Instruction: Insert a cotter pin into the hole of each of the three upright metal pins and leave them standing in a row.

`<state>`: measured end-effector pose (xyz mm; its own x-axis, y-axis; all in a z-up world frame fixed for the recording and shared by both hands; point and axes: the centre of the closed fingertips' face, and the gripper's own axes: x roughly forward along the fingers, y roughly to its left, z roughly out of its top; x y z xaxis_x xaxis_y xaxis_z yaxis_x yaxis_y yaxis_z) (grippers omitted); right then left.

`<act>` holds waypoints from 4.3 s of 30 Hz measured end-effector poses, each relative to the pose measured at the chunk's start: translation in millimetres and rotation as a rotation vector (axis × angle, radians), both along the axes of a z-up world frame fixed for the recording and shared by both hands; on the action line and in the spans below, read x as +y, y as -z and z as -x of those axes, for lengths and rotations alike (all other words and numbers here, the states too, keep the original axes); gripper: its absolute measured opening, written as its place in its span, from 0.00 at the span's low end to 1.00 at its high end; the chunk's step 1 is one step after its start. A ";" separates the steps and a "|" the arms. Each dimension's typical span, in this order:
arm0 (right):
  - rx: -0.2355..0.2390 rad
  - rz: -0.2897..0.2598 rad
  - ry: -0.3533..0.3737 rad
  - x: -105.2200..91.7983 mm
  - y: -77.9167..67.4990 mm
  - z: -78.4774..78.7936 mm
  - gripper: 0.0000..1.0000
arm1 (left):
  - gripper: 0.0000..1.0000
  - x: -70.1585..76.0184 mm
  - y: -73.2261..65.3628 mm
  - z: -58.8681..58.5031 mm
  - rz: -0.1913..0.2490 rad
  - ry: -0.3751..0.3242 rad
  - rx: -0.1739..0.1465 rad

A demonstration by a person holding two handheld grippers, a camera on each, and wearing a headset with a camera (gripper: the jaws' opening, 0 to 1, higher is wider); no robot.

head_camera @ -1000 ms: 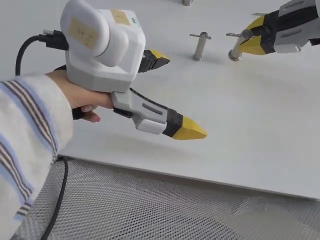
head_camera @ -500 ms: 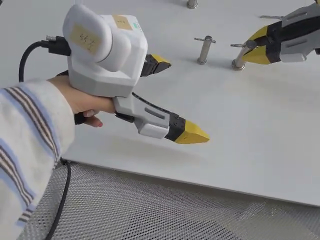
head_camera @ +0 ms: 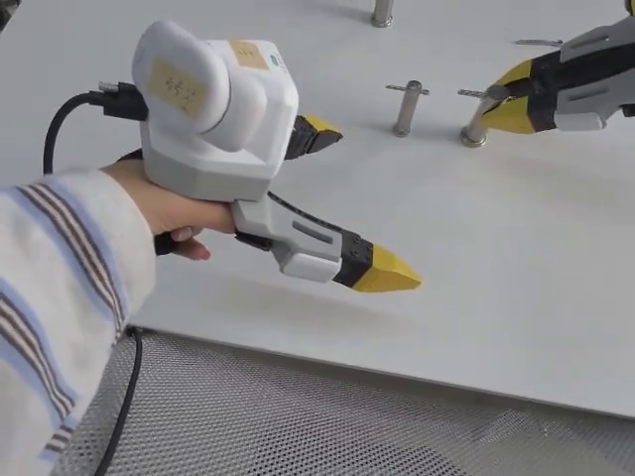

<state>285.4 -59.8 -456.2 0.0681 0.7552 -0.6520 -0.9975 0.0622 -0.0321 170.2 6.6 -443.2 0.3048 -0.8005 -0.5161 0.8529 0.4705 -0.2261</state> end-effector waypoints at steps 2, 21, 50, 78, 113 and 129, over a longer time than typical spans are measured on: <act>0.005 -0.001 0.008 0.6 -0.6 0.2 0.09 | 0.99 0.9 0.4 0.5 -0.004 -0.001 0.001; 0.001 -0.006 -0.002 0.3 -0.1 6.3 0.09 | 0.99 2.4 0.3 -0.1 -0.026 0.001 -0.008; 0.037 -0.093 0.352 -24.5 -43.0 31.7 0.53 | 0.99 11.4 -16.8 -11.0 0.006 -0.074 -0.034; 0.099 -0.149 0.610 -47.8 -46.8 93.7 0.98 | 0.99 37.8 -36.9 -19.3 0.057 -0.193 -0.043; 0.099 -0.135 0.781 -85.0 -37.2 100.1 0.98 | 0.64 55.9 -40.5 -242.9 -0.072 -0.336 -0.192; 0.132 -0.111 0.811 -88.5 -26.2 105.4 0.97 | 0.35 25.2 5.6 -267.9 -0.150 -0.256 -0.197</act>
